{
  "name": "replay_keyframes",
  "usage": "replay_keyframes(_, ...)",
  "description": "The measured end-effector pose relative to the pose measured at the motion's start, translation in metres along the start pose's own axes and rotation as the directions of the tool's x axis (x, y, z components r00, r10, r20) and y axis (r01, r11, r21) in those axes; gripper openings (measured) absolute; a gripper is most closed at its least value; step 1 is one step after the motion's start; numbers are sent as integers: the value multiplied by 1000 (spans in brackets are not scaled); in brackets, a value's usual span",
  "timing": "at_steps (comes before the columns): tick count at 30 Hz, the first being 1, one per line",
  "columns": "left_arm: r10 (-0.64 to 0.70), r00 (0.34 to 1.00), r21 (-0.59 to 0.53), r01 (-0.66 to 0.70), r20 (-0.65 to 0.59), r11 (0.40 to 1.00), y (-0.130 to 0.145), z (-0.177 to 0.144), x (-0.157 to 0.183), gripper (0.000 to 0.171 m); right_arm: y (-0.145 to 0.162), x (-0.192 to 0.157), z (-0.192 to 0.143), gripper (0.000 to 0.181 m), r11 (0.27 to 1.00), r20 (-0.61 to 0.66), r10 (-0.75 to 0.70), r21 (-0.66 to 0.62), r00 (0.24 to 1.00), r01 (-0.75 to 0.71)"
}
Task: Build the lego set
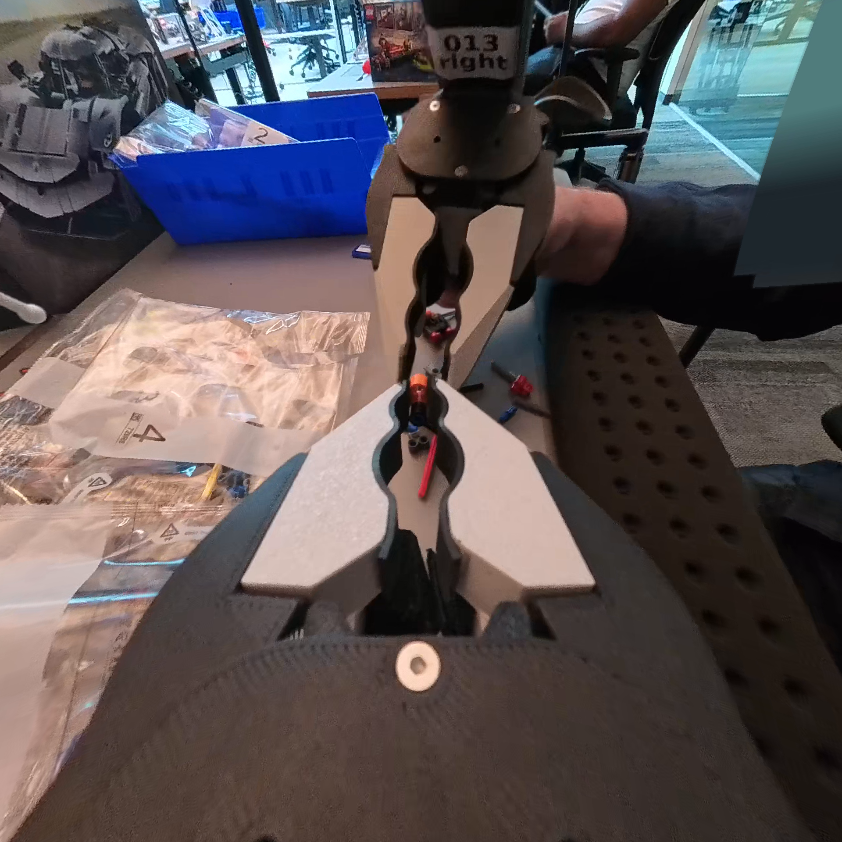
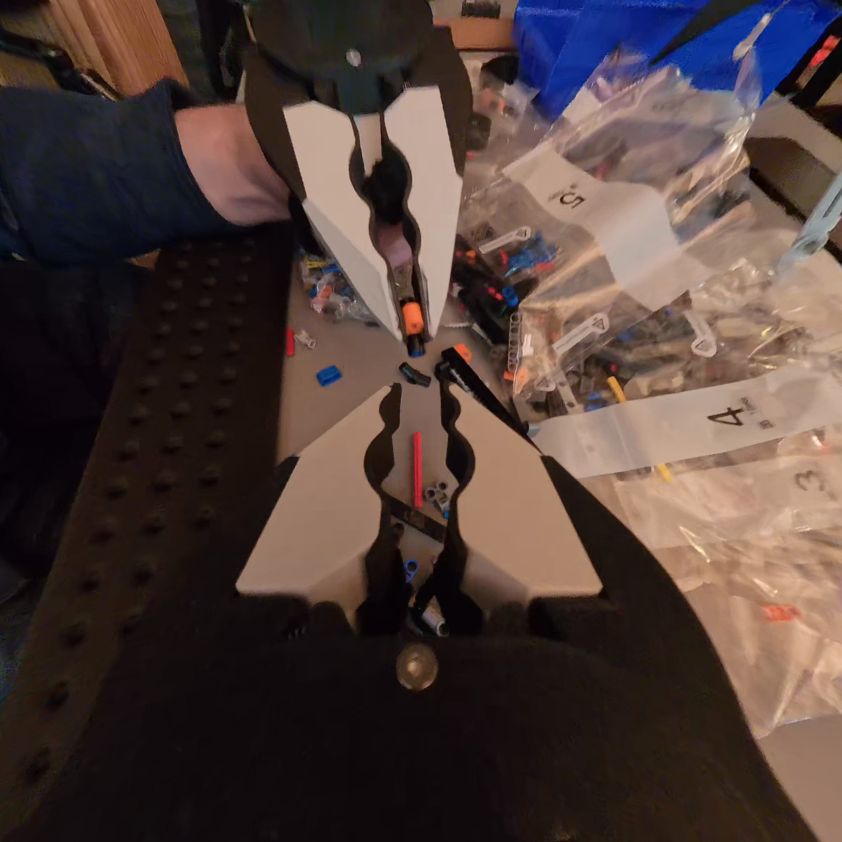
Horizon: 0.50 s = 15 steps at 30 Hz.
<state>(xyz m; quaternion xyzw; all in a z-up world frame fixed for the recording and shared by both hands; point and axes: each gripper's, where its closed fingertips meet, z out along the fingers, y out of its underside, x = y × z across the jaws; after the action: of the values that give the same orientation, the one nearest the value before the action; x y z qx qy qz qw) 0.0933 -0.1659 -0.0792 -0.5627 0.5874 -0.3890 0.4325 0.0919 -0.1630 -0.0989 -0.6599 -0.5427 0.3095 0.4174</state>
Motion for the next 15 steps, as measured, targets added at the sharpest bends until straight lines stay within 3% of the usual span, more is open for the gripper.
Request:
replay_keyframes(10, -190, 980, 50, 192, -53, 980, -6, 12, -3, 6, -6, 8, 0, 8, 991, -144, -133, -29, 981, 130)
replay_keyframes(15, -204, 978, 24, 205, -42, 978, -1, 15, -5, 6, 0, 11, 1, 4, 985, -166, -160, -85, 973, 147)
